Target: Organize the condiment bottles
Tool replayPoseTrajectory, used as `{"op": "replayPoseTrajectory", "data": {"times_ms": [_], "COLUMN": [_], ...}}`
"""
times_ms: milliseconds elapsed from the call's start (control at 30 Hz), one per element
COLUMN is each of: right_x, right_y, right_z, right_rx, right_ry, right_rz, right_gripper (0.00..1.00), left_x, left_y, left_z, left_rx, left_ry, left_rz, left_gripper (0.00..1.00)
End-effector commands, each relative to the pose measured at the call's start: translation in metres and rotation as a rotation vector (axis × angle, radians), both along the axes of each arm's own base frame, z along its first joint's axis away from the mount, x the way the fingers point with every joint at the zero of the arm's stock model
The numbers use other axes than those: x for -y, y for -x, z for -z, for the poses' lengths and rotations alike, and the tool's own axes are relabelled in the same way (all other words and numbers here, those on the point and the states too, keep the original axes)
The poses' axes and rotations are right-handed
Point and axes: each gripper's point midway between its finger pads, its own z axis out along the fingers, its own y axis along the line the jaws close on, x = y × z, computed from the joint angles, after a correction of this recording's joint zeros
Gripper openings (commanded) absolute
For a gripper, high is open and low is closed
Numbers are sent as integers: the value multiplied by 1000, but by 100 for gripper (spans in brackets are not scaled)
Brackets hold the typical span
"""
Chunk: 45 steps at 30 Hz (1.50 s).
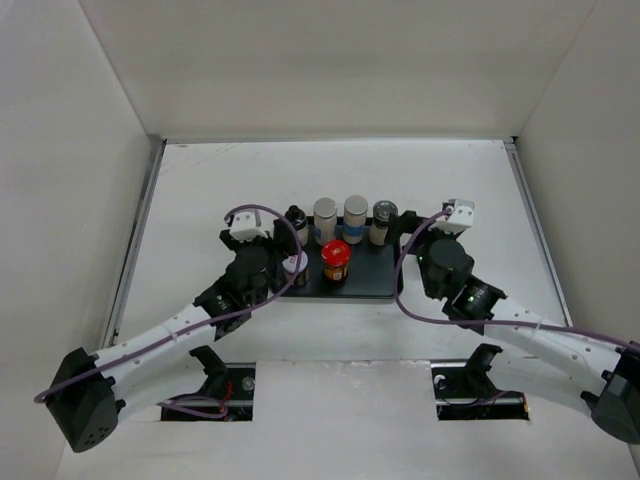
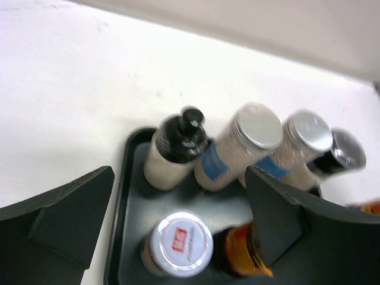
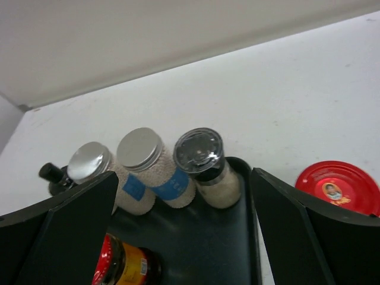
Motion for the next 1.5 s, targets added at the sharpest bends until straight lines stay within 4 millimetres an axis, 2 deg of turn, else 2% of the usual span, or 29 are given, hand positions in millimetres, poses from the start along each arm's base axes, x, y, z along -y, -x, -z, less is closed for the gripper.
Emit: {"op": "replayPoseTrajectory", "data": {"times_ms": [0, 67, 200, 300, 433, 500, 567, 700, 833, 967, 1067, 1233, 1333, 1467], "right_x": [39, 58, 76, 91, 96, 107, 106, 88, 80, 87, 96, 94, 91, 90], "right_y": [-3, -5, -3, -7, -17, -20, -23, -32, -39, -45, -47, -51, -46, -32], "right_z": [-12, -5, 21, 38, 55, 62, 68, 84, 99, 108, 109, 104, 82, 44], "right_rx": [-29, -68, -163, -220, -286, -316, -329, -382, -412, -422, -408, -377, -305, -214], "right_ry": [73, 118, 204, 230, 222, 223, 211, 191, 187, 185, 160, 144, 127, 136], "right_rz": [166, 248, 347, 393, 368, 396, 385, 298, 270, 303, 344, 340, 334, 324], "right_gripper": [100, 100, 100, 100, 100, 100, 100, 100, 100, 100, 99, 73, 64, 64], "left_x": [-25, -39, -62, -68, -72, -72, -70, -67, -62, -64, -65, -74, -81, -90], "left_y": [-8, -9, -6, -3, -3, -4, -3, -7, -8, -10, -9, -11, -12, -11], "left_z": [-13, -7, 8, 20, 22, 25, 28, 34, 37, 42, 41, 44, 44, 46], "left_rx": [98, 119, 143, 145, 167, 164, 158, 135, 124, 111, 114, 115, 120, 120], "left_ry": [91, 133, 210, 222, 236, 234, 235, 223, 217, 209, 212, 209, 208, 202], "left_rz": [-82, -120, -179, -194, -200, -191, -173, -166, -151, -158, -164, -195, -224, -260], "left_gripper": [94, 94, 94, 94, 94, 94, 93, 93, 93, 93, 93, 94, 96, 100]}}
